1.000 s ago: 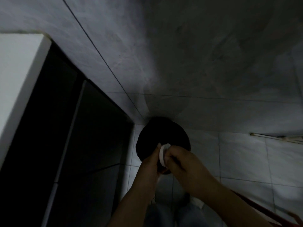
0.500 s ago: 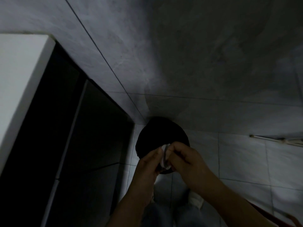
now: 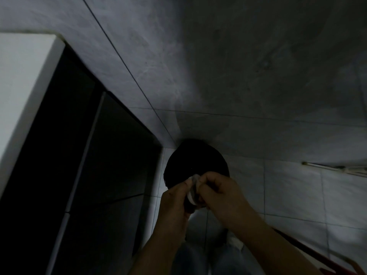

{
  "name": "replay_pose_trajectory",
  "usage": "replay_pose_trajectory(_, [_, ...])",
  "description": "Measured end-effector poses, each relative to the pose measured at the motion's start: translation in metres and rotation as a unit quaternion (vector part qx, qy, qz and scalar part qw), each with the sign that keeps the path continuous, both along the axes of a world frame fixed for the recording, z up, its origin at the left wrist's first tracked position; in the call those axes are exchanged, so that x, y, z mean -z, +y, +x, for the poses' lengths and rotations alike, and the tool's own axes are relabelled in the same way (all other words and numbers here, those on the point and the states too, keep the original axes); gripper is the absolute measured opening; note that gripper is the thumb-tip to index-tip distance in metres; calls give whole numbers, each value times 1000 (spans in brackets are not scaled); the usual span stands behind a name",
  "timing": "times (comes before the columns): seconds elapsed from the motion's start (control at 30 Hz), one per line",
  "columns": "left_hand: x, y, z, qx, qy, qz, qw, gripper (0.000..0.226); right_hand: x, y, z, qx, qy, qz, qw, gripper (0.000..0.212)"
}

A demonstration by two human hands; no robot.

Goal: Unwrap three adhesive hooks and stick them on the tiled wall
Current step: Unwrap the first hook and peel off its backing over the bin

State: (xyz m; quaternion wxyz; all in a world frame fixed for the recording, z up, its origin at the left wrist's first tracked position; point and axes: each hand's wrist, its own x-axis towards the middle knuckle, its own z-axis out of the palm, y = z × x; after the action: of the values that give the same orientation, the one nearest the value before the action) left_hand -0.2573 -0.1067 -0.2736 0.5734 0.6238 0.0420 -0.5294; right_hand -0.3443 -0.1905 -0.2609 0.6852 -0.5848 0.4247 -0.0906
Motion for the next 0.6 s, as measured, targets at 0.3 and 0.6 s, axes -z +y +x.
replay_pose_trajectory(0.3, [6, -3, -2, -100, -12, 35, 994, 43, 13, 10, 0, 65, 57, 25, 996, 32])
replay_pose_trajectory(0.6, [24, -4, 11, -125, -19, 59, 990, 20, 41, 13, -12, 107, 59, 51, 991, 29])
